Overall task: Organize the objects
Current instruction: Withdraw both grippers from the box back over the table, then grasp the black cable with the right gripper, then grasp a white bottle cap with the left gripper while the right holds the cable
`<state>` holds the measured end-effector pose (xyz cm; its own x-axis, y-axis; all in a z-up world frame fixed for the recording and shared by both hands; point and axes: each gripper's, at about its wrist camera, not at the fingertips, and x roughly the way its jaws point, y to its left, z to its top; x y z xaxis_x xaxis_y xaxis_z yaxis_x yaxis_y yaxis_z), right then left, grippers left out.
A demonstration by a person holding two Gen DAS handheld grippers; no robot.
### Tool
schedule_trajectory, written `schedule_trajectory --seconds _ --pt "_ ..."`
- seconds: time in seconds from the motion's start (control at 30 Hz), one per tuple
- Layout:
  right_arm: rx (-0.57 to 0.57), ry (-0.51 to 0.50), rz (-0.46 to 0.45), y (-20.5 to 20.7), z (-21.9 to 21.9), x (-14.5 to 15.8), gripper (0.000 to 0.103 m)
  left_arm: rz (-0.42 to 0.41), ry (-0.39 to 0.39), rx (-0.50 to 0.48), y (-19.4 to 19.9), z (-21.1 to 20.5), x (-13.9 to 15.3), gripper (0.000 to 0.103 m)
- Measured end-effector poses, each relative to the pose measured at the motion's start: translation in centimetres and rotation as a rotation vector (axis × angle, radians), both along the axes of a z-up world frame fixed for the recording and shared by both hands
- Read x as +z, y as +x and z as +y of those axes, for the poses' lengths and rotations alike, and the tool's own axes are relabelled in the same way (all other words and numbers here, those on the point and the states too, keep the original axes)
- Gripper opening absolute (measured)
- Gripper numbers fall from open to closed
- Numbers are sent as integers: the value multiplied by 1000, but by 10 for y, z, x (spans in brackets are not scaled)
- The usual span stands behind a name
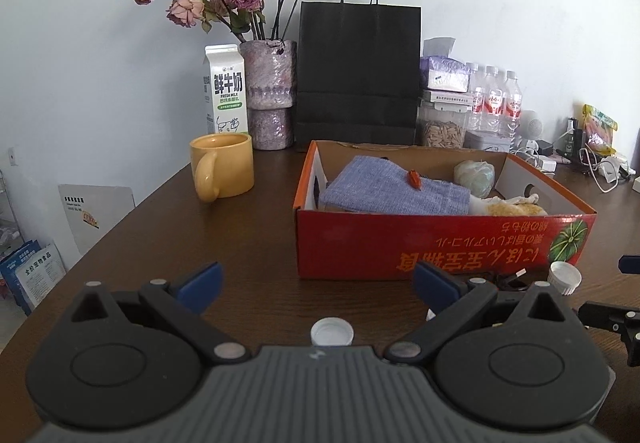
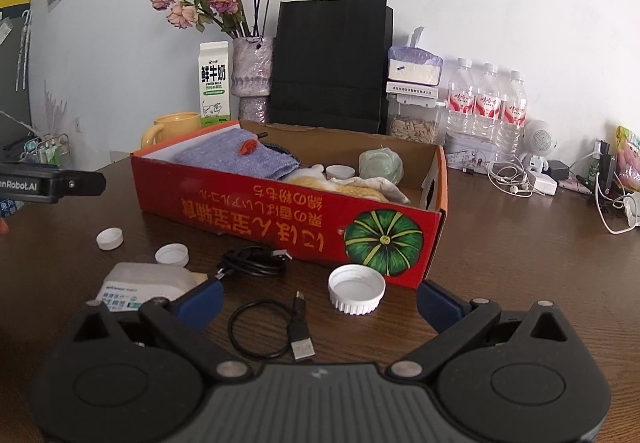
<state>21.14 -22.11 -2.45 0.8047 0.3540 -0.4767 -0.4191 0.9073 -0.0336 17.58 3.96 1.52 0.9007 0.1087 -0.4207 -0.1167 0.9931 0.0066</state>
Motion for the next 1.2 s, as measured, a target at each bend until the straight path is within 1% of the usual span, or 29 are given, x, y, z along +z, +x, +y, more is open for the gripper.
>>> schedule_trajectory --seconds 0.03,0.1,0.17,0.2,0.27,0.3,0.33,0.37,0.43,0.63,0.67,0.7,0.9,1.2 --pt "-1 -3 6 -1 0 -1 101 5 0 4 -3 2 -1 103" --pt "-1 -4 24 -1 -1 -3 93 10 -2 13 -7 5 -2 103" --pt "1 -5 43 0 -1 -5 75 13 -3 21 -12 8 -2 103" --pt "5 -5 53 1 0 -6 71 14 -3 24 -14 9 -2 103" --pt "15 -10 73 3 2 -8 57 15 -4 28 -17 11 -1 103" --pt "19 -11 82 5 3 -9 52 13 -4 28 -18 11 0 103" --pt "24 -16 90 6 5 -10 43 12 -3 28 -19 11 0 103" --pt "27 -18 96 7 6 -10 36 12 -3 28 -20 11 1 103" --pt "32 -19 106 10 9 -12 31 12 -2 25 -21 11 1 103" --pt "36 -35 139 21 17 -15 20 20 0 19 -23 8 1 103" --pt "33 -33 140 22 17 -15 15 22 1 19 -23 8 1 103" --pt "35 -29 143 23 17 -15 13 24 2 20 -23 8 1 103" --pt "39 -30 128 21 17 -14 12 34 -1 22 -20 8 -1 103" --pt "18 20 31 9 7 -5 12 71 8 11 -11 3 -9 103"
